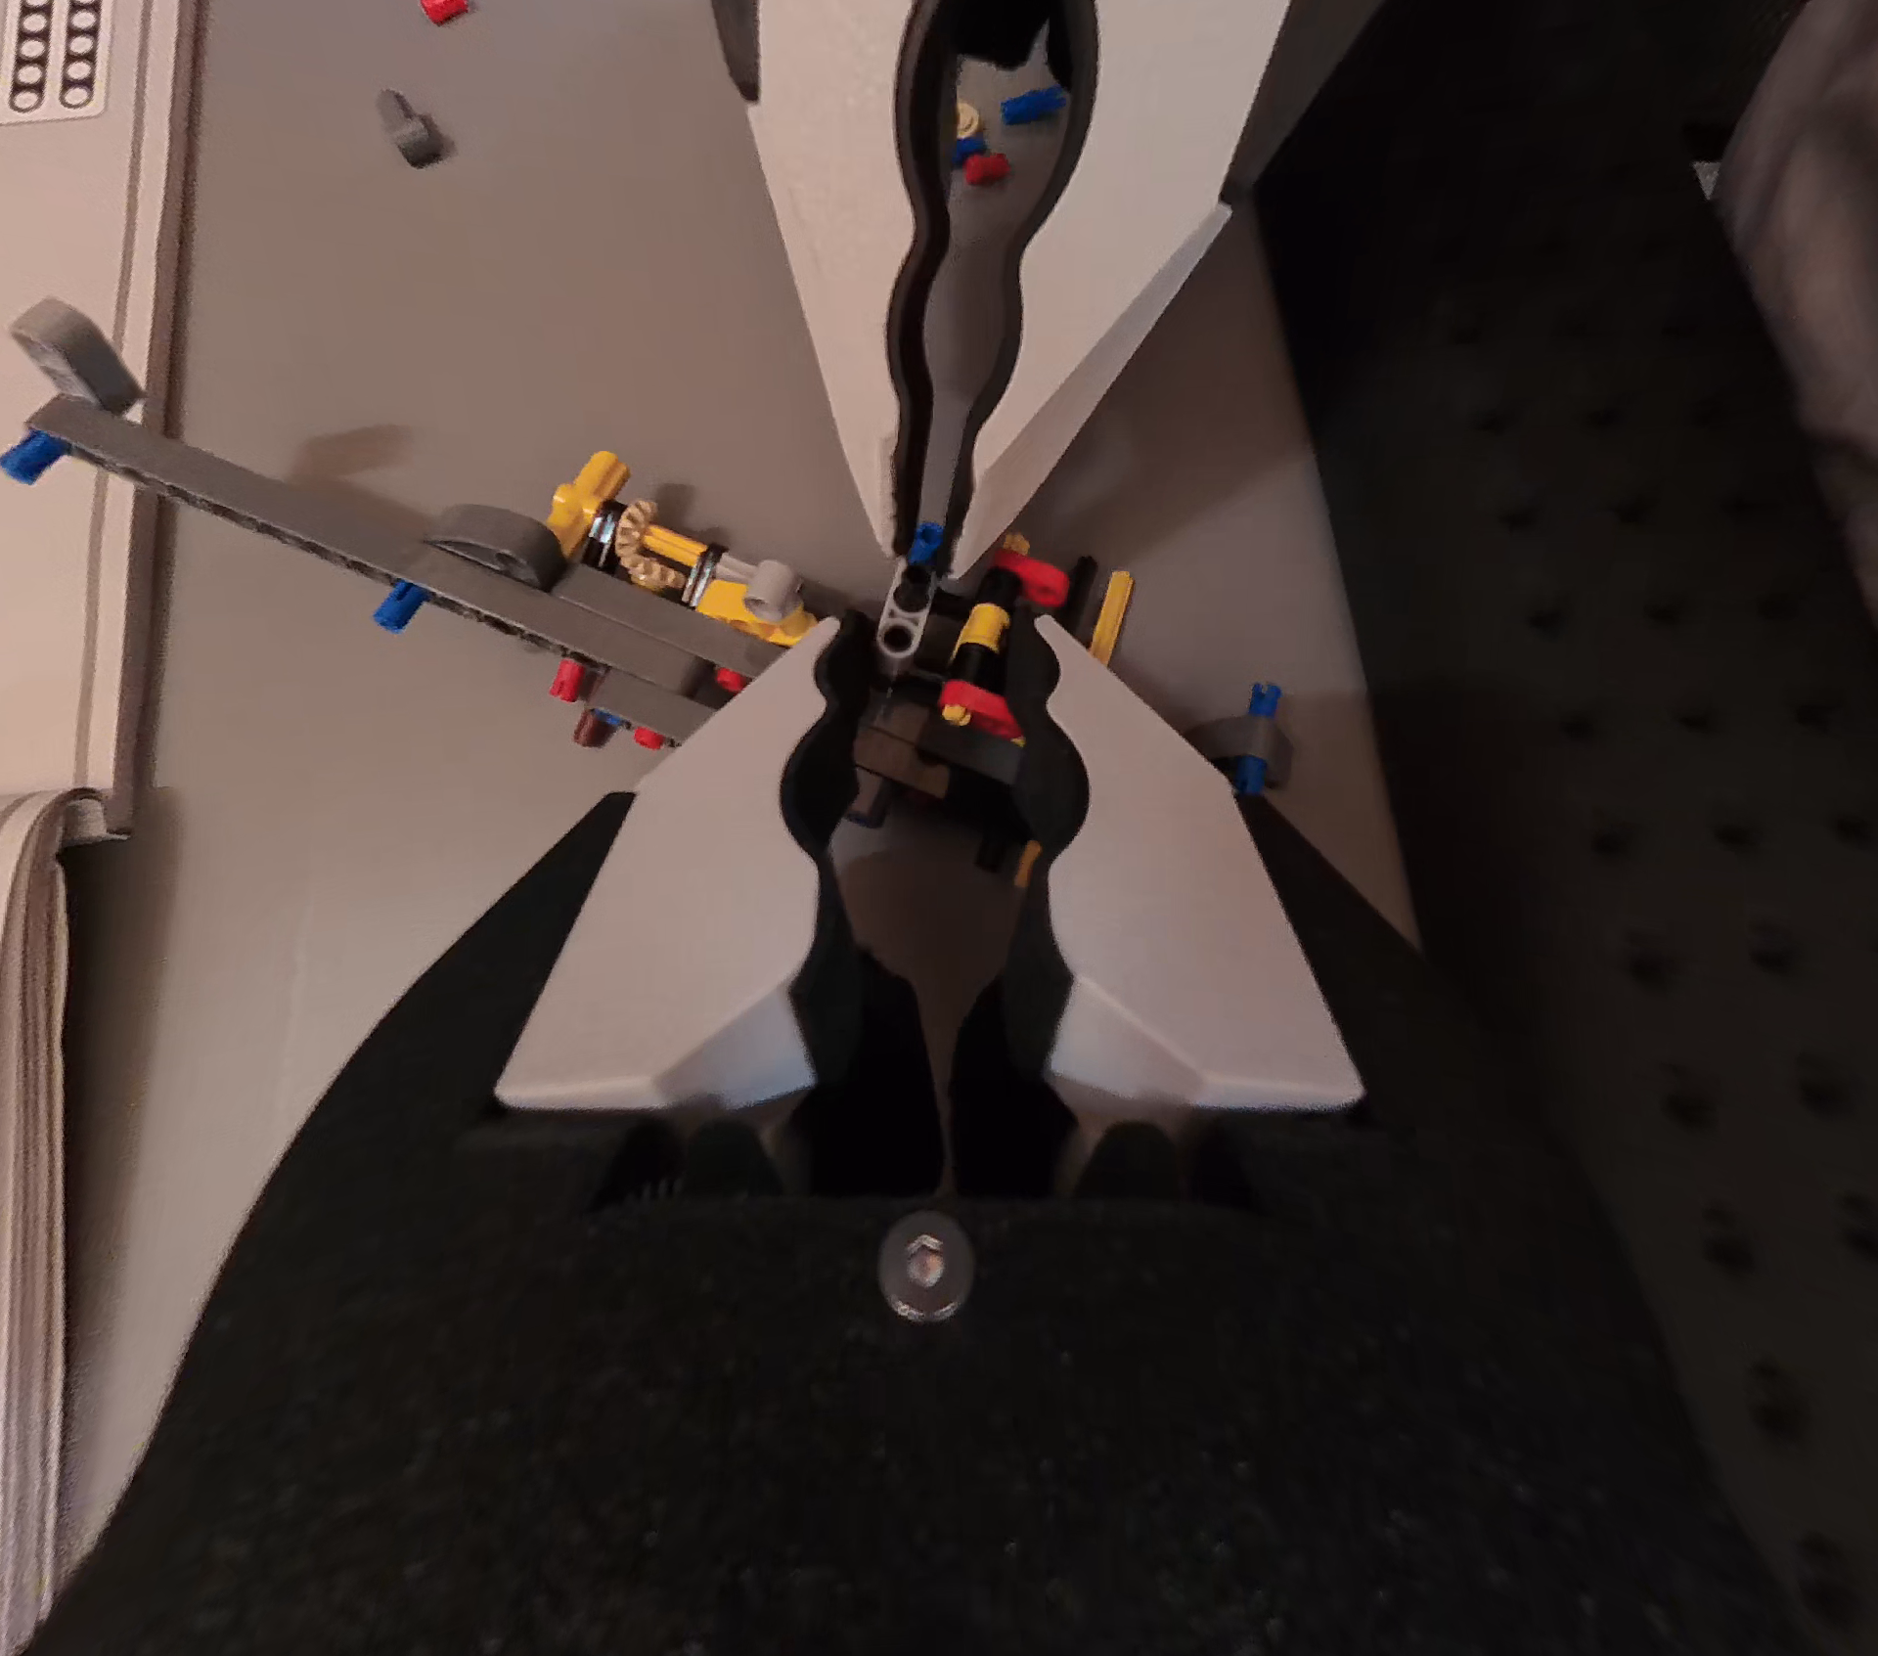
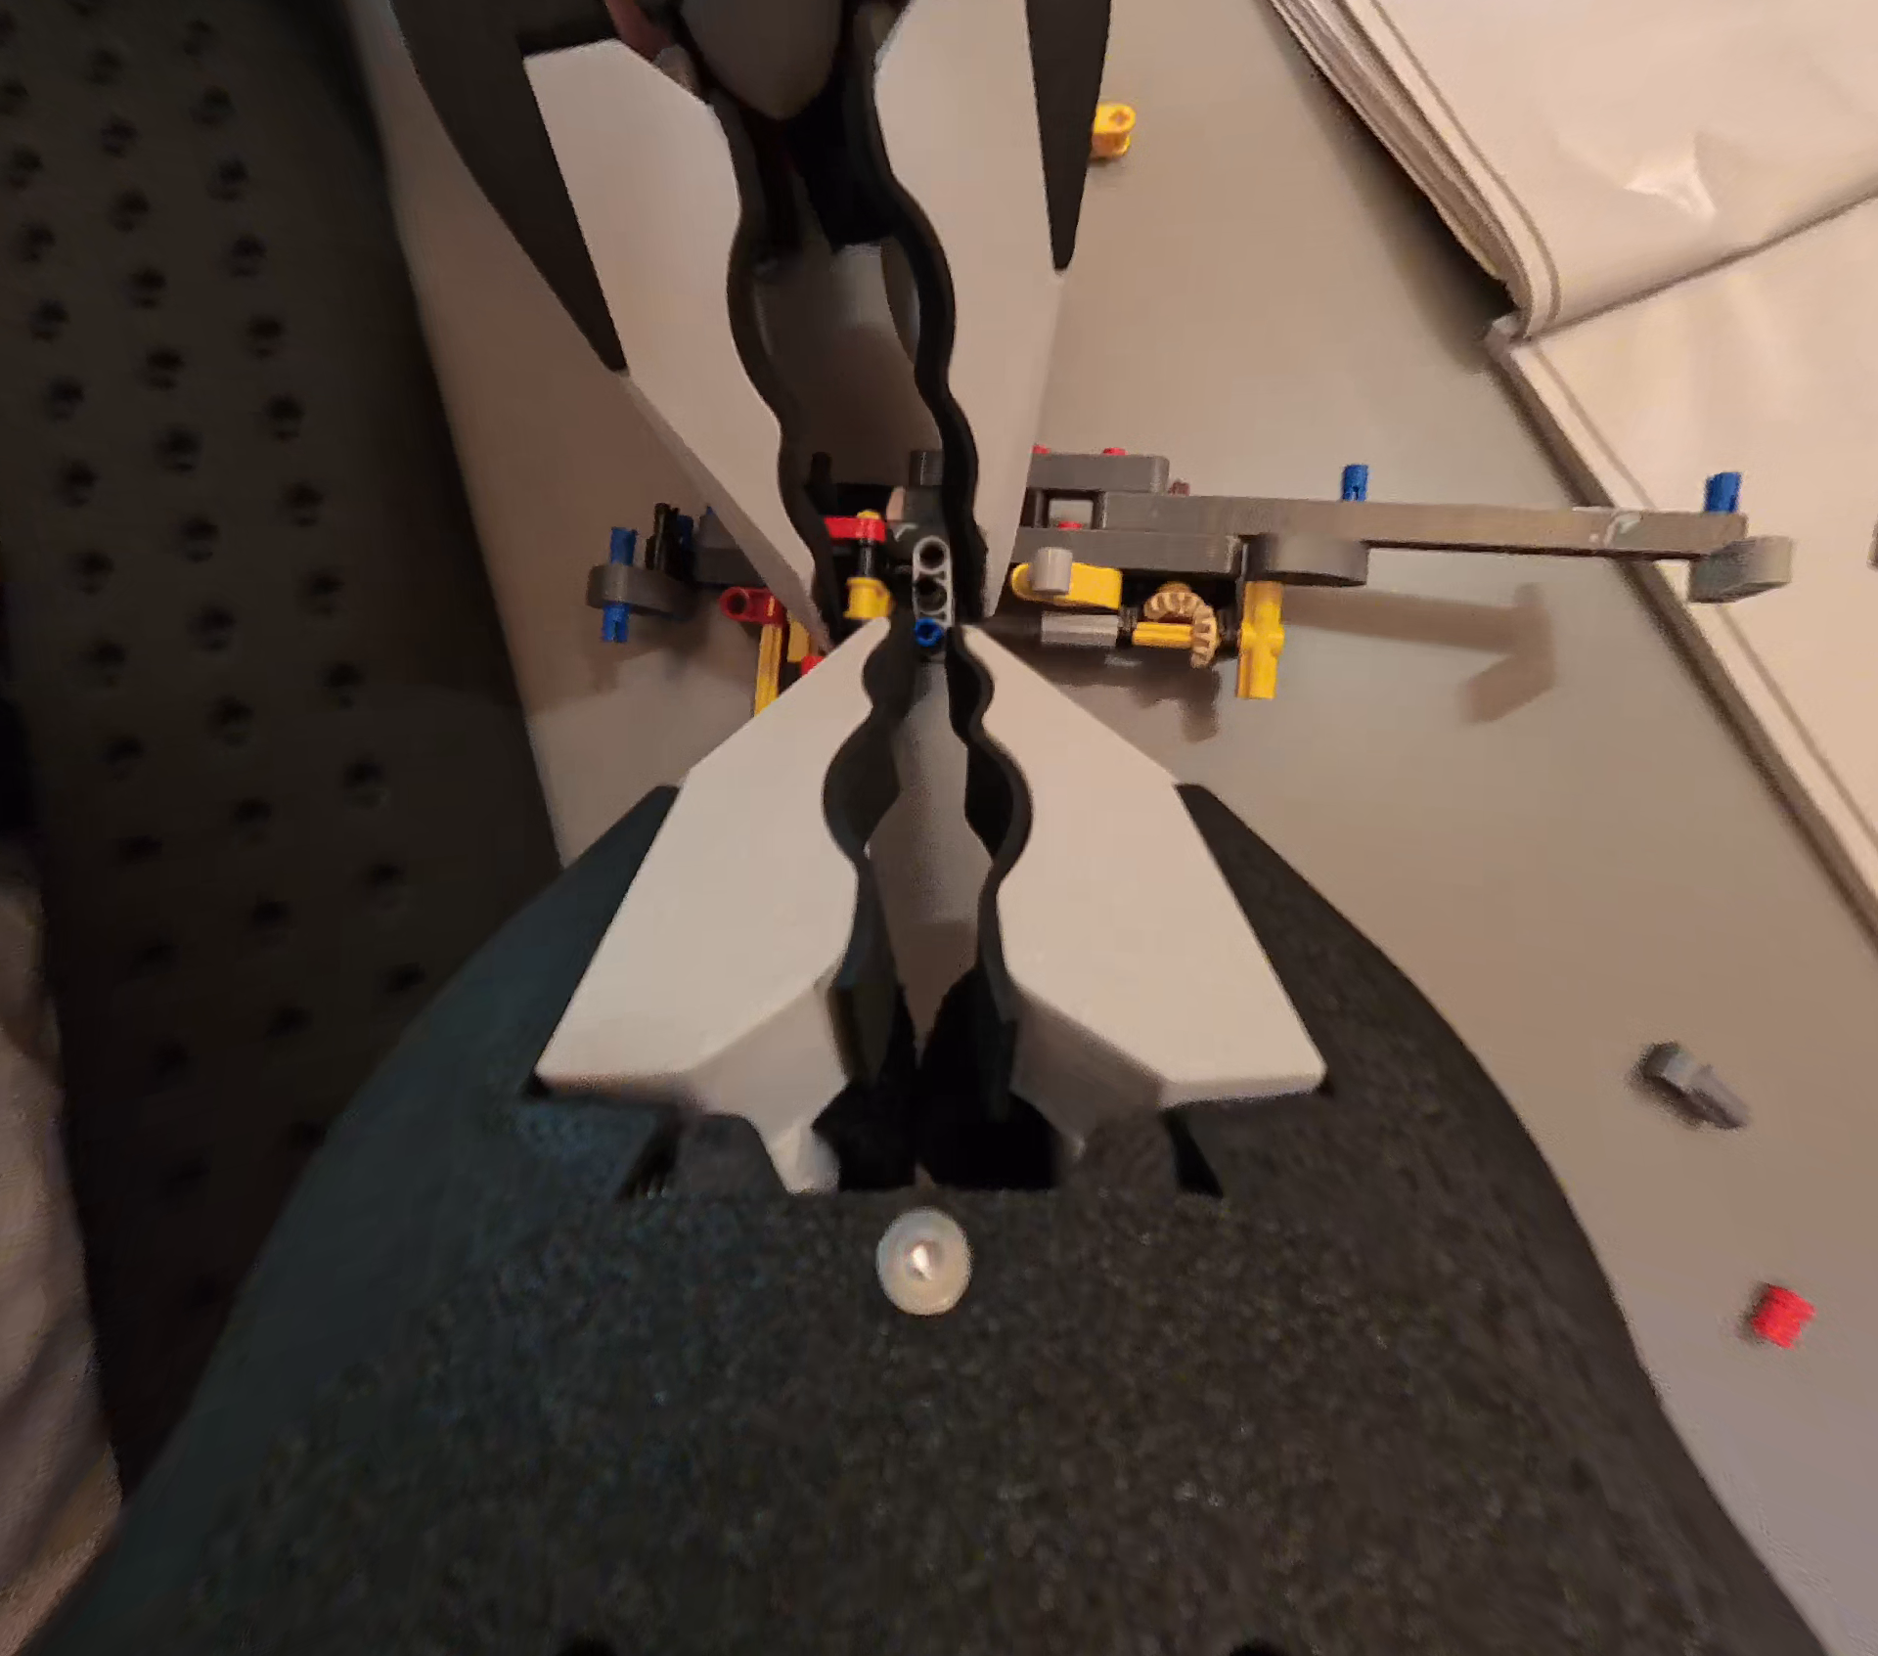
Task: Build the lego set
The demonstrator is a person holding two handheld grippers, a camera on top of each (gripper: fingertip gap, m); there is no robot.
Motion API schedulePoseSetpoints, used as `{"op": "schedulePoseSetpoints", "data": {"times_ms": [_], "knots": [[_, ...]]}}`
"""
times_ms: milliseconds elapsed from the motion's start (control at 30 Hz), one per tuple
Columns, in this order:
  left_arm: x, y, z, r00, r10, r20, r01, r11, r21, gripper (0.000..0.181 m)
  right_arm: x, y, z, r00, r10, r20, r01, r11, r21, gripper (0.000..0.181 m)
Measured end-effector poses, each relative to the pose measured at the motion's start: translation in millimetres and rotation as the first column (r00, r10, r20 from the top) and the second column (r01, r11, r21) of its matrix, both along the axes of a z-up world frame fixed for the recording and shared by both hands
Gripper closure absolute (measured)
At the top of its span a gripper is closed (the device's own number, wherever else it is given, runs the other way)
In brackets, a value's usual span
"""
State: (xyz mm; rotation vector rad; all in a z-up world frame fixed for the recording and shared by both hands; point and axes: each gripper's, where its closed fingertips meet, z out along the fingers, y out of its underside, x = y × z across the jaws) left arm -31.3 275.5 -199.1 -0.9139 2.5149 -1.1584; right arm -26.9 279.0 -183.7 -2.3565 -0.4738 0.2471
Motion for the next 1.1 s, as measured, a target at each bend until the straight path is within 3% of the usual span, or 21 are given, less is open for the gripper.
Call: {"op": "schedulePoseSetpoints", "data": {"times_ms": [167,333,567,833,1100], "knots": [[-1,-1,0,1.0,-0.005,0.004,0.005,1.0,-0.005,0.157,-2,-1,0,0.991,-0.036,-0.126,0.04,0.999,0.027,0.176],[0,0,0,1.0,-0.002,0.009,0.002,1.0,-0.002,0.157,-4,-8,-9,0.991,0.003,-0.135,0.001,1.0,0.025,0.14],[-1,-1,0,1.0,-0.006,-0.003,0.006,1.0,0.013,0.157,-12,-1,-18,0.99,0.091,0.107,-0.094,0.995,0.017,0.148],[-10,8,16,1.0,-0.023,0.01,0.024,0.999,-0.042,0.154,-9,-3,-17,0.981,0.133,0.144,-0.128,0.991,-0.048,0.148],[-5,2,2,0.999,-0.042,0.034,0.041,0.999,0.032,0.153,-10,-3,-19,0.988,0.129,0.087,-0.12,0.987,-0.107,0.149]]}}
